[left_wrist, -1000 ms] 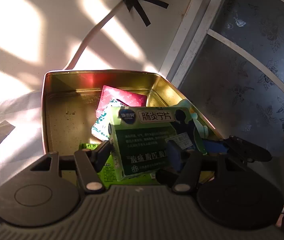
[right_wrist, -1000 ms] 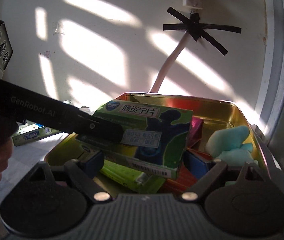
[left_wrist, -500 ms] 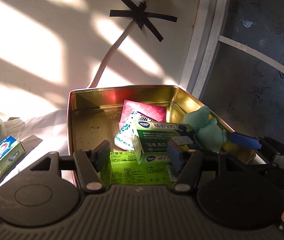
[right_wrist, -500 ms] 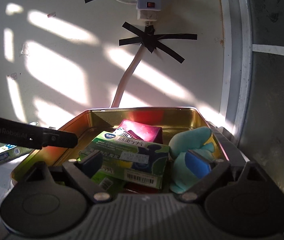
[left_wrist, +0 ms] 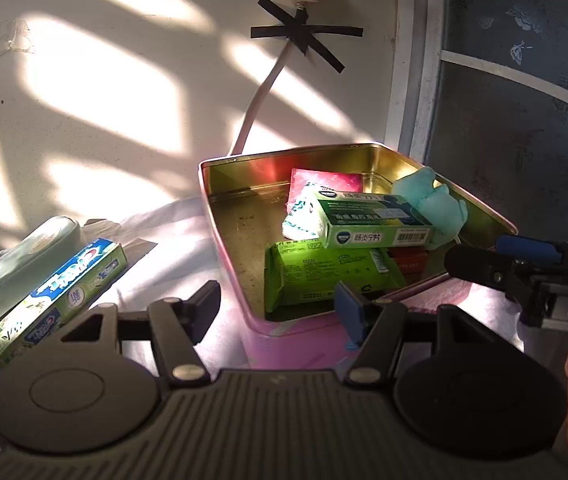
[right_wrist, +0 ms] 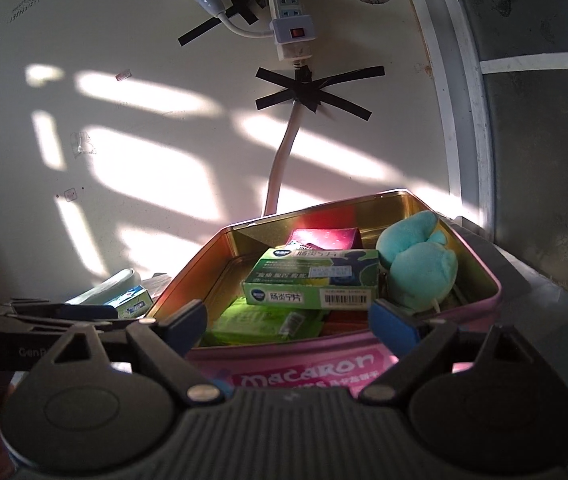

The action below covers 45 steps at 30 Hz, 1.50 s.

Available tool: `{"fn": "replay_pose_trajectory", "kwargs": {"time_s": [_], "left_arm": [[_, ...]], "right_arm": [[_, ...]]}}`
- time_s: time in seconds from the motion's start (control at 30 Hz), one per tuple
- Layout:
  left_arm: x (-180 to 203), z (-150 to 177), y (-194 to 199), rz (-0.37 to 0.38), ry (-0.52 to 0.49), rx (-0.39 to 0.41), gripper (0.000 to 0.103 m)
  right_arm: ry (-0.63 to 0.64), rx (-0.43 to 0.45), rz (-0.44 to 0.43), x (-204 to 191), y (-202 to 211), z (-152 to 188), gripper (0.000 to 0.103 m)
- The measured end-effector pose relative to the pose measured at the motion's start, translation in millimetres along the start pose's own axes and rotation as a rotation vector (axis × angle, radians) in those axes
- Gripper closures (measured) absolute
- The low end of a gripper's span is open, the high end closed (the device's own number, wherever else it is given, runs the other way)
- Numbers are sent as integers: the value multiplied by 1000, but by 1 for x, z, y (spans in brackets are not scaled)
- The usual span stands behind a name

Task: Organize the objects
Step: 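Move the right gripper toward the Crest toothpaste box, then grasp the Crest toothpaste box with the right gripper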

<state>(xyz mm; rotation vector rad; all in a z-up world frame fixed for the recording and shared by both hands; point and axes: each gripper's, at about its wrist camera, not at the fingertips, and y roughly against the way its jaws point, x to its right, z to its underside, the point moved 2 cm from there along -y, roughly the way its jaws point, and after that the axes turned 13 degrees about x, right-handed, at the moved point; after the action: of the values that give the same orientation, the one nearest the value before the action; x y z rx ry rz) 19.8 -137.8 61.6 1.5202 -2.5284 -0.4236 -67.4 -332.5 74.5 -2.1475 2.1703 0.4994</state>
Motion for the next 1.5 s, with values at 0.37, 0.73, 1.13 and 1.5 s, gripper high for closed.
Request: {"fn": "replay_pose_trajectory", "kwargs": {"time_s": [0.37,0.73,1.13,1.5], "left_arm": [[-76,25,24,-168,62,-17,38],[-171,60,42,-348,247,-19,38],[-241,79,55,-419,526,30,38],[-269,90,56,-410,691,20,32]], "right_arm": [[33,-32,-95,-65,-13,0,14],[52,-164,-344,-167,-75,0,15],[94,-377,-104,-229,-287,38,28],[93,-508,-279,-233,-225,63,47]]}}
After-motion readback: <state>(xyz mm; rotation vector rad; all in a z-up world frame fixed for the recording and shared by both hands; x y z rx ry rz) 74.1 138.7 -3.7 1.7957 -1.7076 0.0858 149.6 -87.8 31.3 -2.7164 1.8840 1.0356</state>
